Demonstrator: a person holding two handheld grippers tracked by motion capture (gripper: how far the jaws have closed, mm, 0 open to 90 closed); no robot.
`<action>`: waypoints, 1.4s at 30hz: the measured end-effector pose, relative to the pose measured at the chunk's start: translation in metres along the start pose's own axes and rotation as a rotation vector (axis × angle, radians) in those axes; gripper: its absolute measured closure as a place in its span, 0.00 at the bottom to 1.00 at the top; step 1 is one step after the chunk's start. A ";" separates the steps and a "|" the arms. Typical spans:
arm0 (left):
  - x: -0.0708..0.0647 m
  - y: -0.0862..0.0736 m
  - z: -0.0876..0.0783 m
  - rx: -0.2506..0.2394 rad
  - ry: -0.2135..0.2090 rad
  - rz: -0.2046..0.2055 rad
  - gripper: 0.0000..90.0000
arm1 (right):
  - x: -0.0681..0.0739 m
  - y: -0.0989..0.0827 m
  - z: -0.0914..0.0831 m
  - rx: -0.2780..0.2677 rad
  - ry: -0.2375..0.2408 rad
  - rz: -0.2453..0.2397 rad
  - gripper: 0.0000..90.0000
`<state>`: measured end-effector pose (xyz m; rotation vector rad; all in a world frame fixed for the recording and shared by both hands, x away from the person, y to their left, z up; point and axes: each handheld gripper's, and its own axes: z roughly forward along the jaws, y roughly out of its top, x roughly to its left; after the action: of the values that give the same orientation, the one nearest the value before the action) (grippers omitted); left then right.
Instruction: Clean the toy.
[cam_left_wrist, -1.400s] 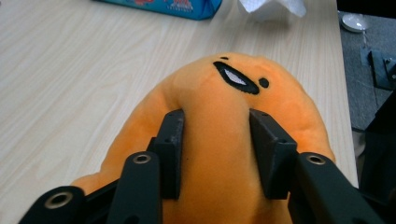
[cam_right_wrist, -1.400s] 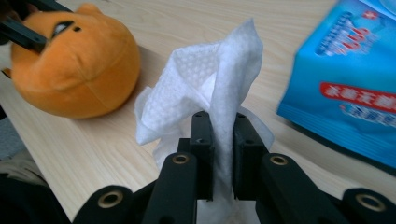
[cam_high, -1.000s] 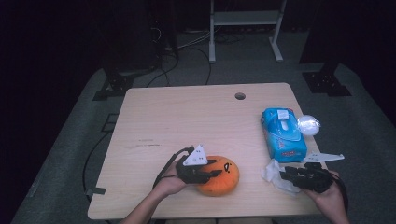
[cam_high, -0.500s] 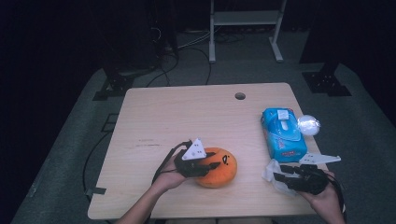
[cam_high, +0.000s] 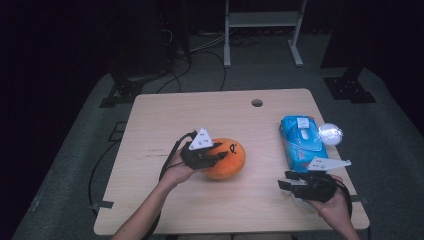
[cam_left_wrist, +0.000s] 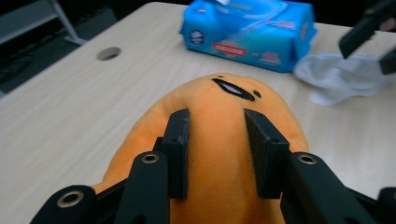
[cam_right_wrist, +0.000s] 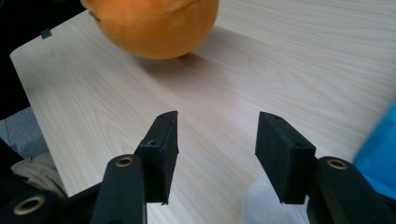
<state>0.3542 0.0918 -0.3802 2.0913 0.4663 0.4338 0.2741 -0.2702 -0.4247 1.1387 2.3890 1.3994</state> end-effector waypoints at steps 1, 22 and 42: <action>0.003 0.000 0.000 0.001 0.009 0.000 0.71 | 0.000 0.002 0.004 0.004 0.000 -0.004 0.53; 0.030 -0.026 0.014 0.053 0.031 -0.096 0.58 | -0.012 0.026 0.065 0.051 0.014 -0.045 0.46; 0.026 -0.037 -0.032 0.000 0.063 -0.177 0.28 | -0.016 0.023 0.055 0.035 -0.015 -0.036 0.41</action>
<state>0.3556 0.1460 -0.3917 2.0206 0.6827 0.3959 0.3236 -0.2369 -0.4402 1.1046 2.4203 1.3387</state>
